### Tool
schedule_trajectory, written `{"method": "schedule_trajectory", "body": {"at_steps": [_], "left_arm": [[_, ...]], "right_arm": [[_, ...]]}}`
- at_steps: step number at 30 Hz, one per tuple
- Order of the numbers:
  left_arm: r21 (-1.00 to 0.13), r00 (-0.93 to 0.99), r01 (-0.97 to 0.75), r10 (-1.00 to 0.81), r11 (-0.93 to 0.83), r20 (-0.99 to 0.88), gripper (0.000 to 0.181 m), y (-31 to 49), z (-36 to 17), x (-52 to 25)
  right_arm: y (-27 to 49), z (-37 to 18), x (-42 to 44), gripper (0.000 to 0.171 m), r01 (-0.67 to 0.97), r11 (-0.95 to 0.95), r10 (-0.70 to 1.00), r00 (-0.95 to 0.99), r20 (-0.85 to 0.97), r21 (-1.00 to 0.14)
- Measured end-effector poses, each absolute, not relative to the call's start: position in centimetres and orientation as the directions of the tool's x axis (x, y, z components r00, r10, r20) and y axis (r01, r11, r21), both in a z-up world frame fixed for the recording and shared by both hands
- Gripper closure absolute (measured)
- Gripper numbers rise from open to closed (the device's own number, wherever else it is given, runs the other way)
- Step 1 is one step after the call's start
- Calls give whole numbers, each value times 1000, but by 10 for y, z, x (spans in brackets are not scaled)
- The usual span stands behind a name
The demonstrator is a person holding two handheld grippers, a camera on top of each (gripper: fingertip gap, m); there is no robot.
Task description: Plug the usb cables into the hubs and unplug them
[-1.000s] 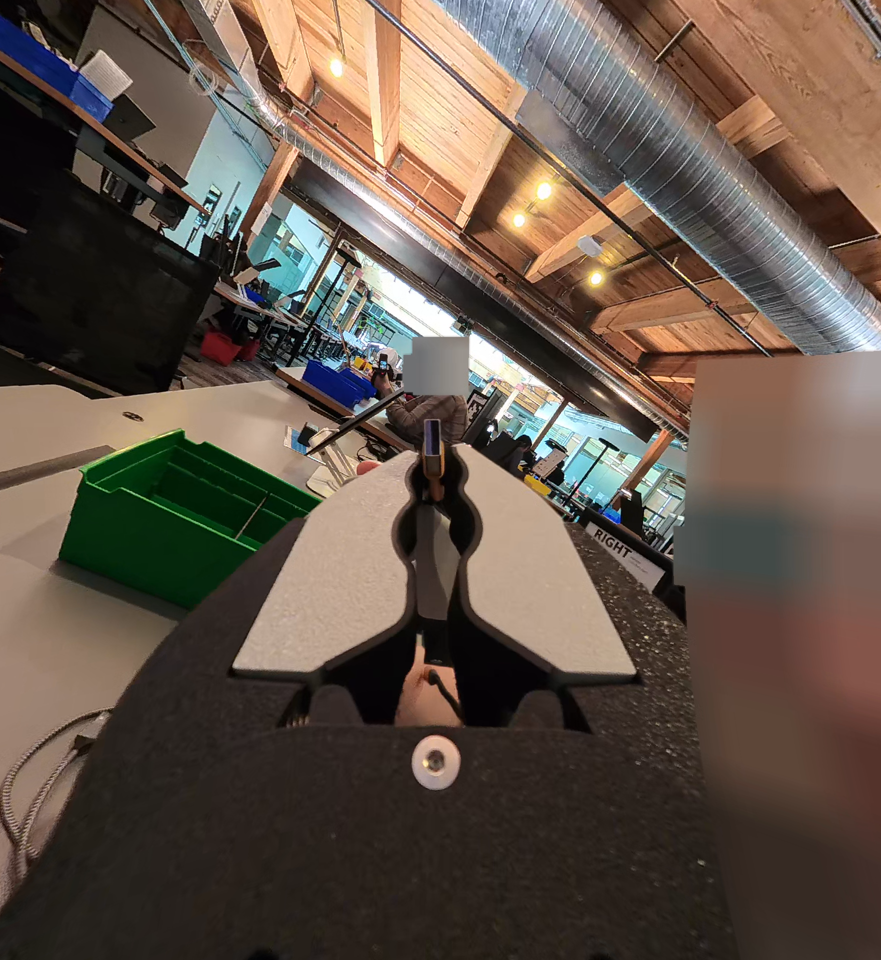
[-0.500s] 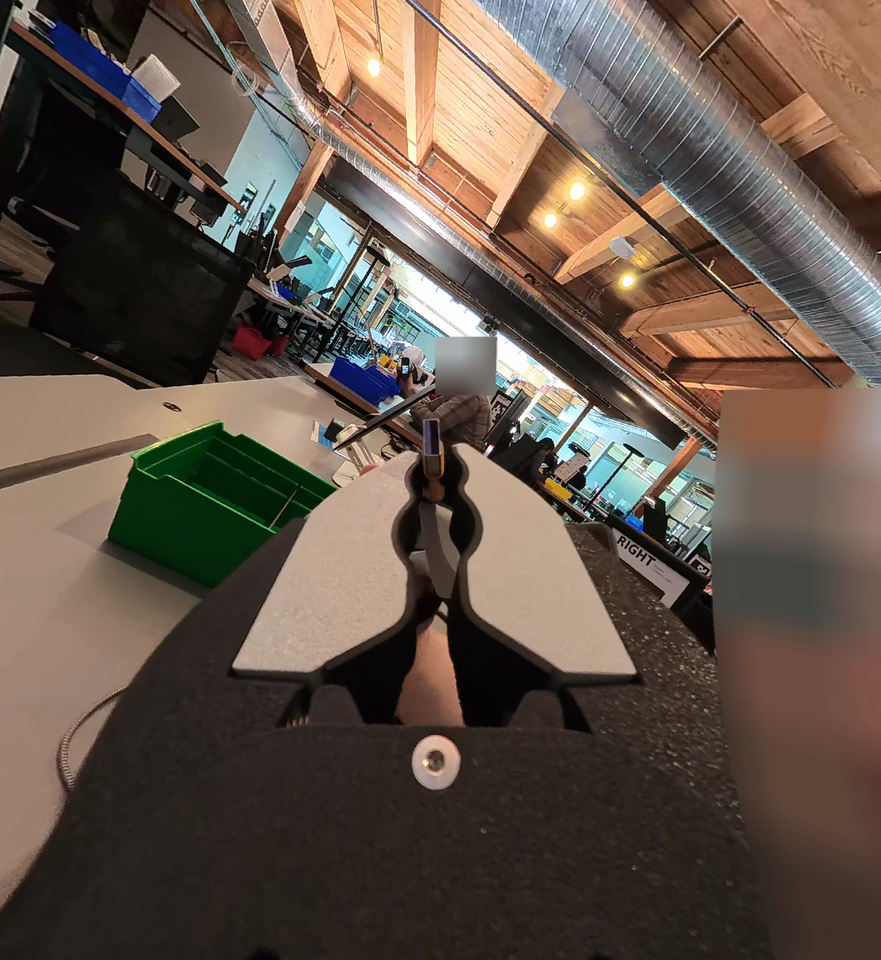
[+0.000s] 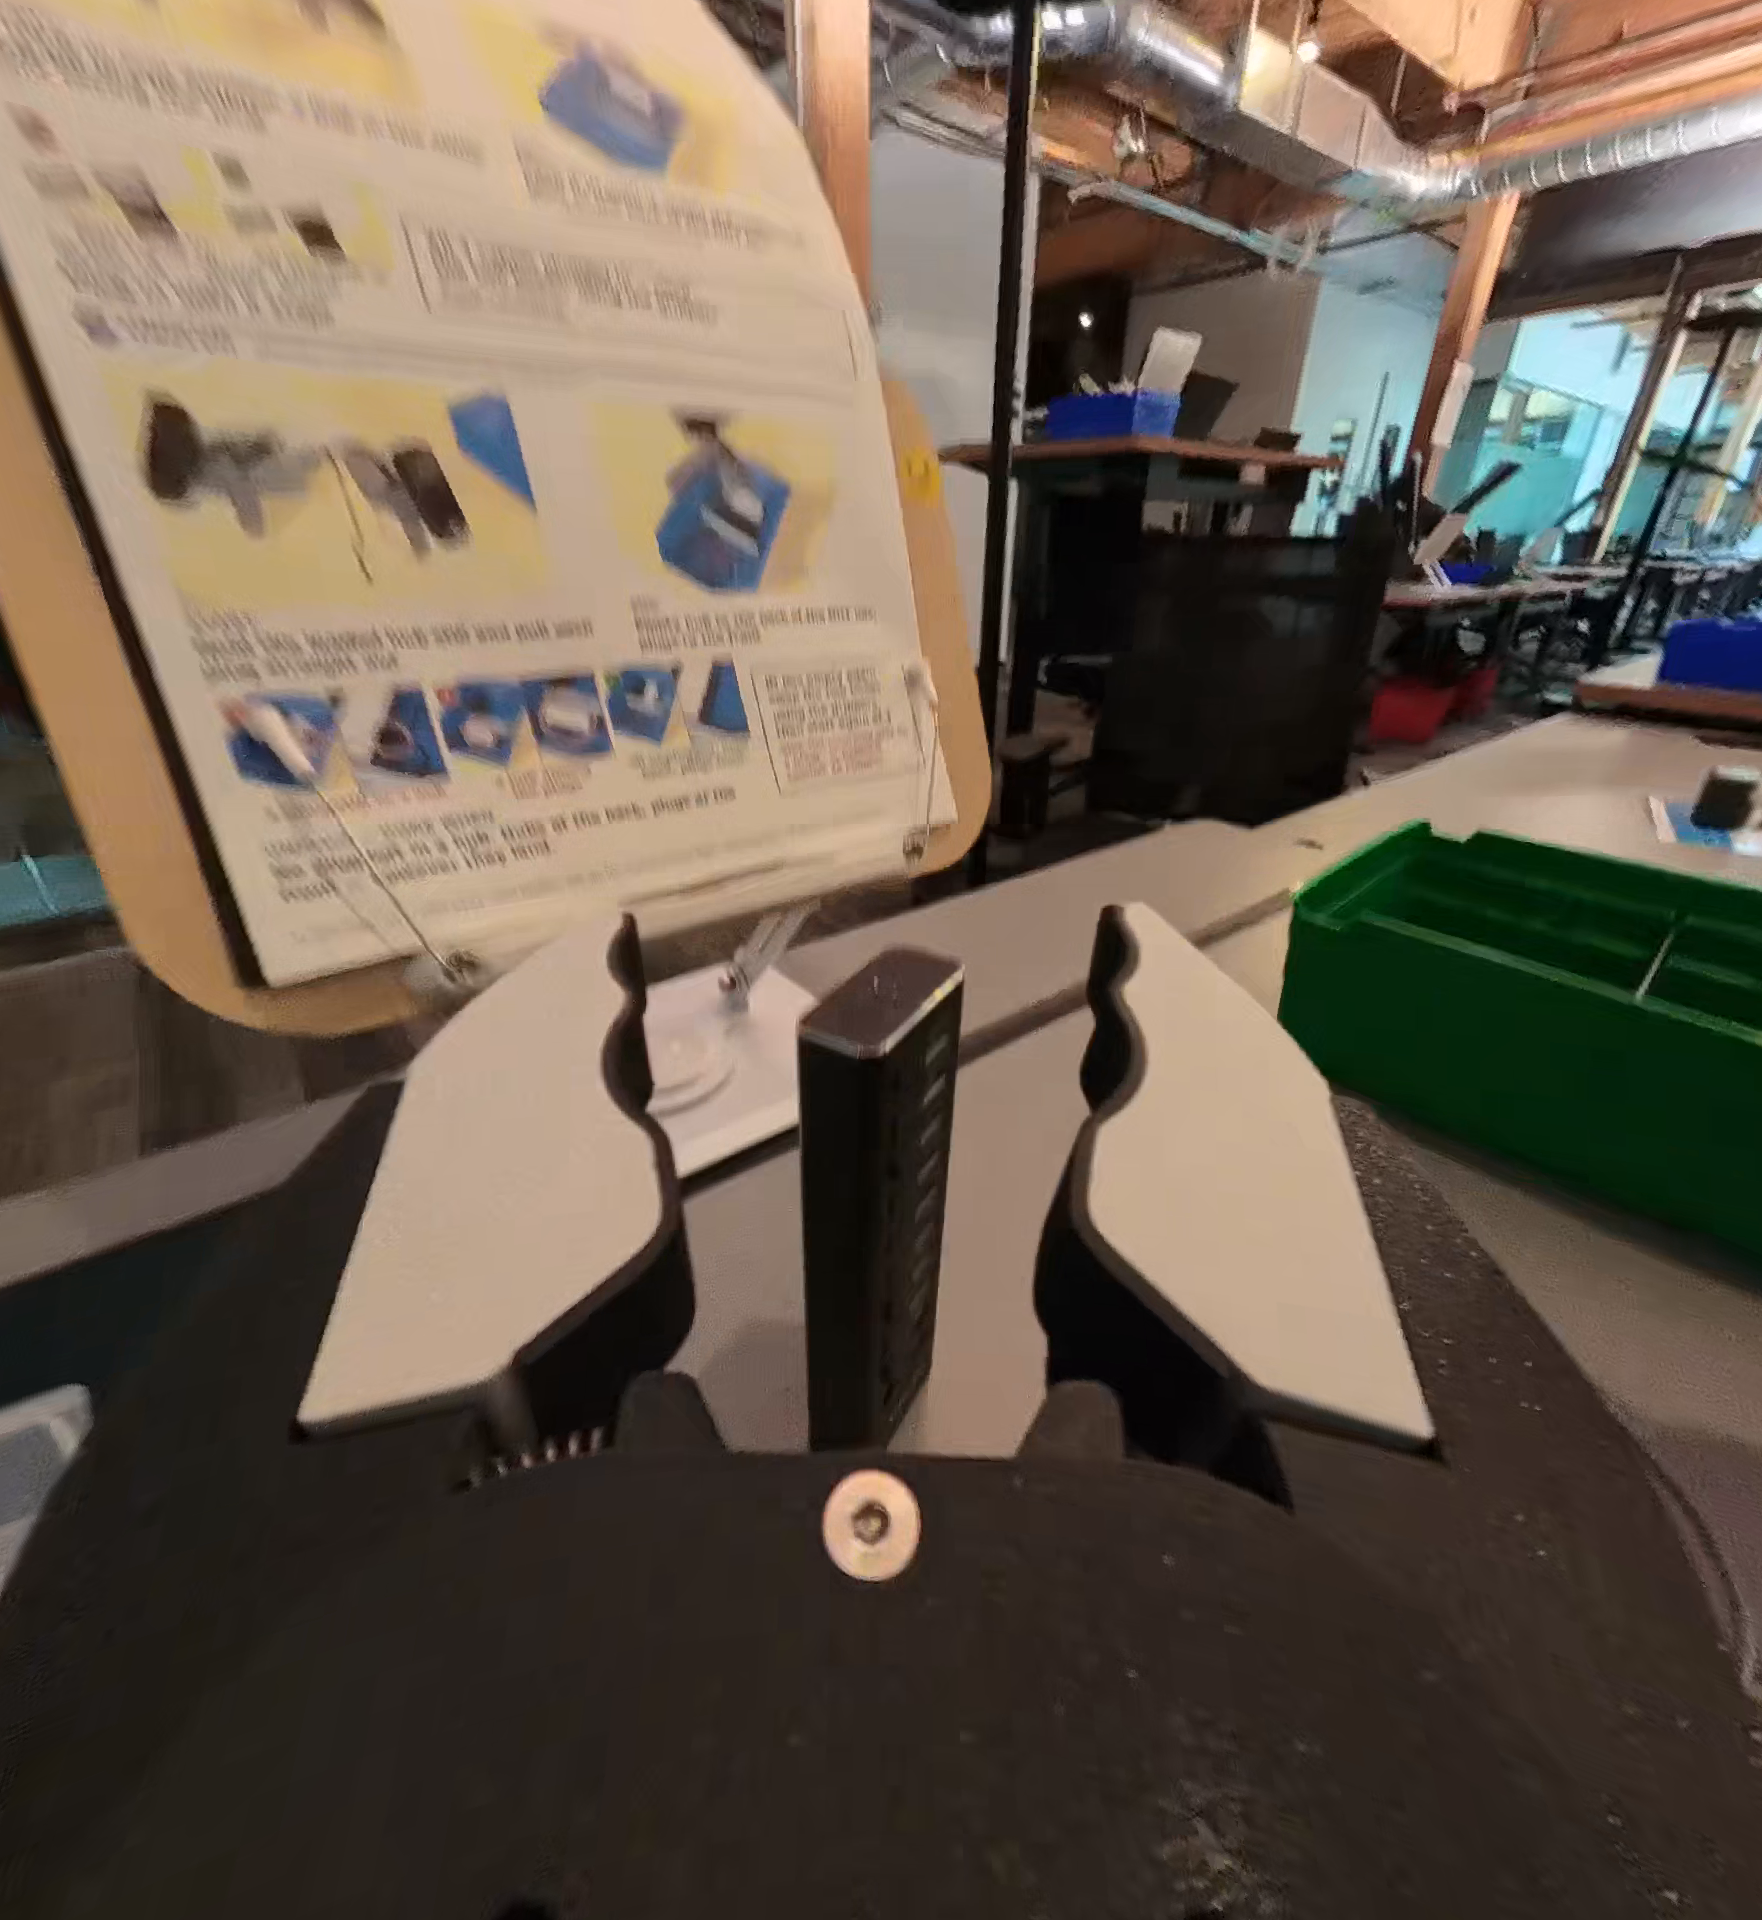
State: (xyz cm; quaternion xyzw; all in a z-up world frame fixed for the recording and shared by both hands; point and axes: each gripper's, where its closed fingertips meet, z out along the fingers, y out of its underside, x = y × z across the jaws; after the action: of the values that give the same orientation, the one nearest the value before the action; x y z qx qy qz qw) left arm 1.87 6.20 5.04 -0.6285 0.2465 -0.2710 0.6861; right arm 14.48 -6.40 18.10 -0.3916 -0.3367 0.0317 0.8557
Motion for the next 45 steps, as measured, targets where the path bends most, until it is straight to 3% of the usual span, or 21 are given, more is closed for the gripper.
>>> {"method": "schedule_trajectory", "body": {"at_steps": [4,10,11,12,13,19,26,45], "left_arm": [[-996,688,-6,-724,-84,57,97,86,-23,36],[-983,615,29,-772,-182,161,106,113,-50,52],[-972,546,33,-811,-231,211,115,110,-57,60],[-957,451,8,-853,-290,262,136,101,-65,69],[-941,385,-3,-869,-339,311,142,96,-69,75],[-945,464,68,-828,-321,315,150,87,-38,64],[-973,494,168,-841,-156,220,150,53,33,67],[-981,471,189,-872,-47,132,151,29,50,85]], "right_arm": [[-55,179,152,163,247,667,307,768,562,-703],[-28,154,143,163,232,574,391,765,511,-786],[-21,146,138,163,201,539,433,767,474,-818],[-13,136,134,163,174,498,472,767,434,-849],[-6,126,129,163,152,458,504,767,397,-876],[11,90,107,163,88,324,577,771,270,-942],[-5,95,90,163,189,381,509,774,376,-905],[-3,97,96,163,250,349,477,782,401,-903]]}}
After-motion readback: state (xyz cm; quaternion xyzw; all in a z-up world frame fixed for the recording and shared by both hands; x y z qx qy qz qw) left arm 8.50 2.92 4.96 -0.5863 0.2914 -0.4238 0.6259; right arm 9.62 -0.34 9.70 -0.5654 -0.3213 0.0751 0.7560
